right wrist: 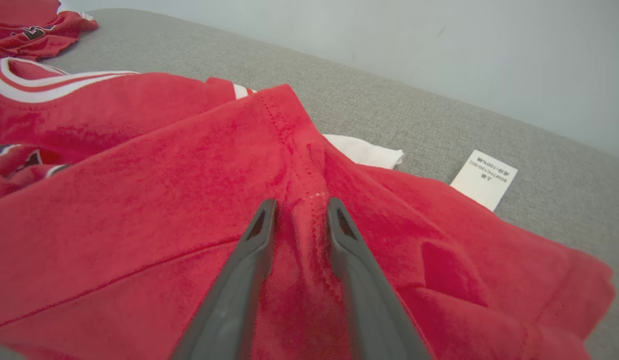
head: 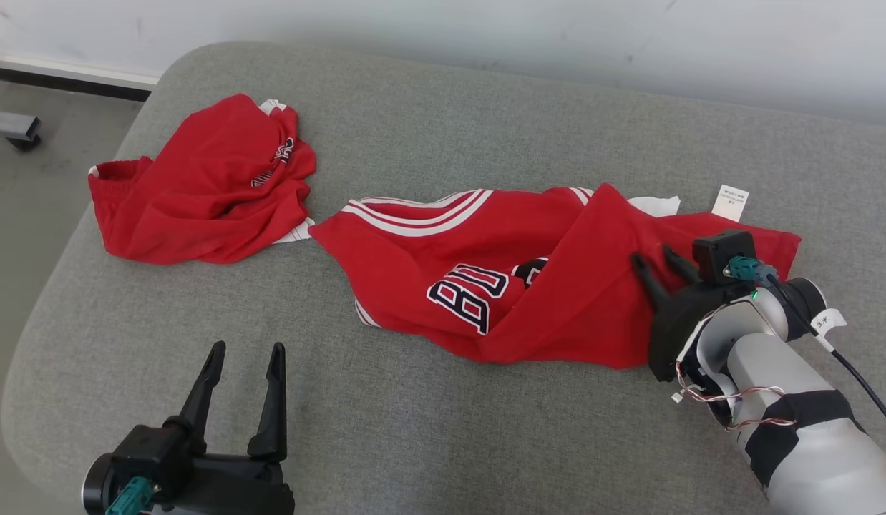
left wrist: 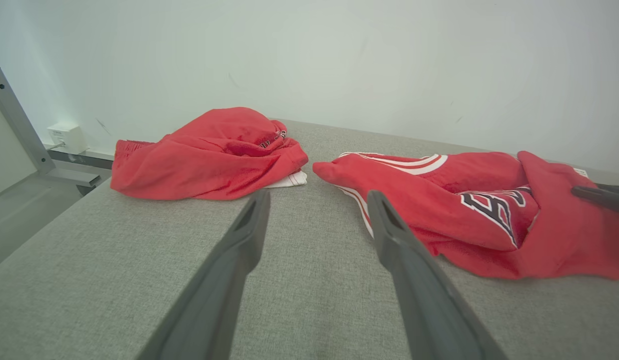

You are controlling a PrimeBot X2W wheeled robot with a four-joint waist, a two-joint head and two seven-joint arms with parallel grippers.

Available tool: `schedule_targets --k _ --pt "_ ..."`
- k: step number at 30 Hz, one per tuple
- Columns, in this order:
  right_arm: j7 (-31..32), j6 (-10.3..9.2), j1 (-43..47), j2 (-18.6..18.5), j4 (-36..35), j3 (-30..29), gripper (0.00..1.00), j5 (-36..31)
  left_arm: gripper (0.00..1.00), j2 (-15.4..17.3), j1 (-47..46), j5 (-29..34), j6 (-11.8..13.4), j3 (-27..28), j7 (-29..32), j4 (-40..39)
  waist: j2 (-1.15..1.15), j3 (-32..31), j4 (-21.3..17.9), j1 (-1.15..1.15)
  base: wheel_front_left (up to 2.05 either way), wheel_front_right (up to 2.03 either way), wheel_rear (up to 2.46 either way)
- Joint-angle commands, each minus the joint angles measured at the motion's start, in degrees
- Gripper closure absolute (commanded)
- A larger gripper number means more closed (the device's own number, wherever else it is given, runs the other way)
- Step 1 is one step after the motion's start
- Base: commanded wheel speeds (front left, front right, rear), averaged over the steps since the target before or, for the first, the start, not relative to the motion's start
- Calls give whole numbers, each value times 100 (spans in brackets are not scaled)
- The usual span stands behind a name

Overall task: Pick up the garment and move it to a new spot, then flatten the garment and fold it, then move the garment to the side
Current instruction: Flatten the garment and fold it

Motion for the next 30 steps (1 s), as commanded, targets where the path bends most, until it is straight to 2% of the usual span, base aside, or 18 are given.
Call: schedule_targets --k 1,9,17,24,25,30 --pt "-150 12 -74 22 52 44 100 93 0 -9 -38 32 -2 21 -5 12 -1 -28 -28 -1 0 0 0" --pt "-1070 11 286 -37 14 178 100 351 0 -20 277 73 -25 113 -5 112 -1 -524 -406 -1 0 0 0" --pt "-1226 11 1268 -330 -969 -251 100 588 0 -22 650 42 -32 249 -5 137 -1 -930 -988 -1 0 0 0" --pt "-1228 11 2565 -580 -1855 -1231 100 692 0 -23 821 16 -8 268 -5 110 -1 -1054 -1402 -1 0 0 0" --pt "-1228 11 2889 -606 -1960 -1514 100 753 0 -22 813 4 -8 243 -5 119 -1 -1045 -1440 -1 0 0 0" --pt "-1228 11 3559 -442 -2151 -2199 100 730 0 -21 740 -4 -19 224 -5 157 -1 -1014 -1450 -1 0 0 0"
